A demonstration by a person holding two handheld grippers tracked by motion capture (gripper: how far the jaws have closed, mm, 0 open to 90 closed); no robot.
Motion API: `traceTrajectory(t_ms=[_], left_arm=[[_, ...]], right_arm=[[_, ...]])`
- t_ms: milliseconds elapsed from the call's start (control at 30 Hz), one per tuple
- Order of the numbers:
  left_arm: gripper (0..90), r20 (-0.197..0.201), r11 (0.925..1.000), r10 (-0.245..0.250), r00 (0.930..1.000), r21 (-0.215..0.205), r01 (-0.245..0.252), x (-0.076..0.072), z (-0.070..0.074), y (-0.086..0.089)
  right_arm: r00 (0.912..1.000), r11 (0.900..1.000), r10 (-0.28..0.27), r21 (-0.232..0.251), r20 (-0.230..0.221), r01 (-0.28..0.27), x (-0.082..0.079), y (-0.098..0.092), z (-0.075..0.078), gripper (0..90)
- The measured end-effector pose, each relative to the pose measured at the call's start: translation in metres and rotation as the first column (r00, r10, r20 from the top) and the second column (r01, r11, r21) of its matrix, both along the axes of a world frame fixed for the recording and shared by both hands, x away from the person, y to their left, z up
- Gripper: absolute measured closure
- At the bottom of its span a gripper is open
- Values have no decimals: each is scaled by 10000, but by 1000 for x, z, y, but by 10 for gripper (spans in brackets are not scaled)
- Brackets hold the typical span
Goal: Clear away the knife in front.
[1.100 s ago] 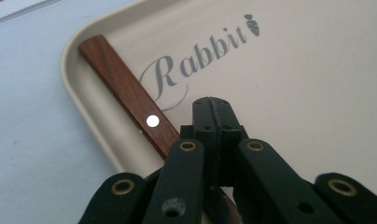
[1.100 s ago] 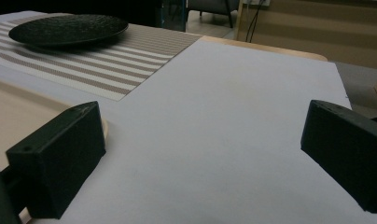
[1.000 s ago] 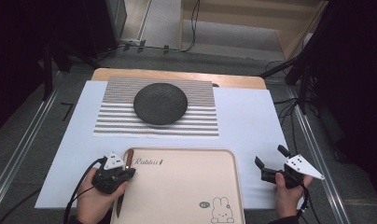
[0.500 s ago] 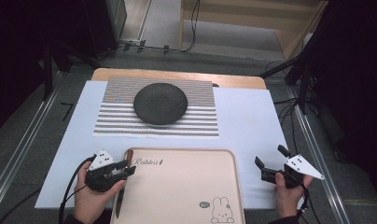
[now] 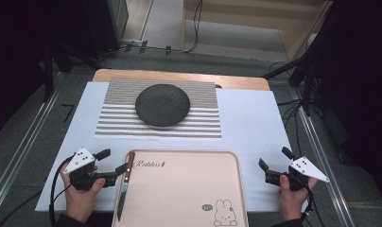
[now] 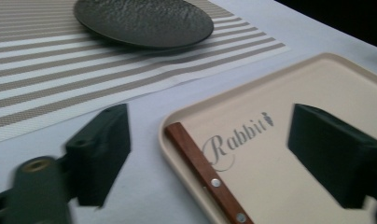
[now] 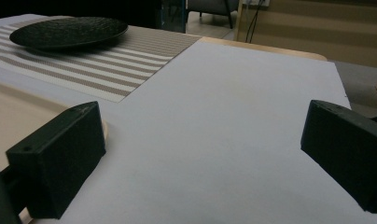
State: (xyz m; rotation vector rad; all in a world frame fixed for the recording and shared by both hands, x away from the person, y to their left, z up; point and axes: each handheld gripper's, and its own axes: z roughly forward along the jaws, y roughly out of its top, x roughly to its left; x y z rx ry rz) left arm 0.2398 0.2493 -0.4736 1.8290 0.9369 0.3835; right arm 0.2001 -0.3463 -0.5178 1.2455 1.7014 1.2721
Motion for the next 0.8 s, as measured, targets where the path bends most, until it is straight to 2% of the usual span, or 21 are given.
traceTrajectory(t_ms=[33, 100, 167, 333, 433, 800], left_arm=[[102, 53, 10000, 37, 10000, 17, -37, 0, 0, 2], [2, 112, 9999, 165, 9998, 19, -166, 2, 1, 6], [0, 158, 9992, 401, 9991, 4, -401, 3, 1, 10], [0, 233, 9985, 549, 9982, 2, -549, 6, 1, 22], [0, 199, 9979, 649, 9977, -88, -648, 9, -1, 30], [0, 235, 9935, 1140, 9932, -18, -1140, 20, -4, 59]], right_arm=[[10000, 10000, -1, -1, 4, 1, 0, 0, 0, 0], [10000, 10000, -9, 9, 0, 9, 0, 0, 0, 0], [10000, 10000, 0, 25, 11, 0, 0, 0, 0, 0], [10000, 9998, -11, 195, -2, 11, -1, -2, 1, 0], [10000, 9999, 12, 169, 7, -12, -1, -2, 1, 0], [10000, 9999, 9, 140, -31, -9, -1, -2, 1, 0]])
